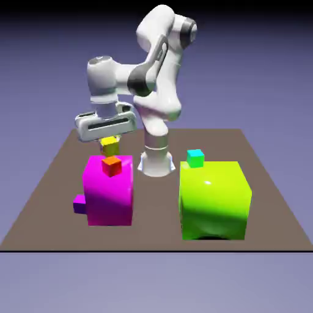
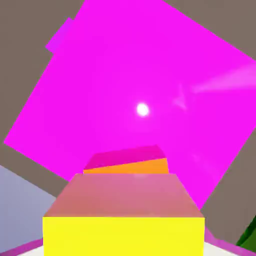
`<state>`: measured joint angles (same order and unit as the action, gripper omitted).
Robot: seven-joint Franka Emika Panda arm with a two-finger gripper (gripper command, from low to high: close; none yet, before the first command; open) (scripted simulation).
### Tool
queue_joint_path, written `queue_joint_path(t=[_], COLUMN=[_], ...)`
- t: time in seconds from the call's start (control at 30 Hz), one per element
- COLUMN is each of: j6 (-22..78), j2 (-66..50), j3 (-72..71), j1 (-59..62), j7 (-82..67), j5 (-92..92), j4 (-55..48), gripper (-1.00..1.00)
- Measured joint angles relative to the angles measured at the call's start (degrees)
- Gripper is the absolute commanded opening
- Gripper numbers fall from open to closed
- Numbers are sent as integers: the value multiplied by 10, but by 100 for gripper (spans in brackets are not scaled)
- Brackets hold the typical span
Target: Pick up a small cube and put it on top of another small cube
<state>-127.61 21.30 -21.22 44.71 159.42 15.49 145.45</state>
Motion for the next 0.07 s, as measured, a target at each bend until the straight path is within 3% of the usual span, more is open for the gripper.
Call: queue_joint_path(t=[0.07], j6=[25], j2=[11], j3=[4], j1=[1], j7=[0], j5=[-2], j4=[-14], gripper=[100])
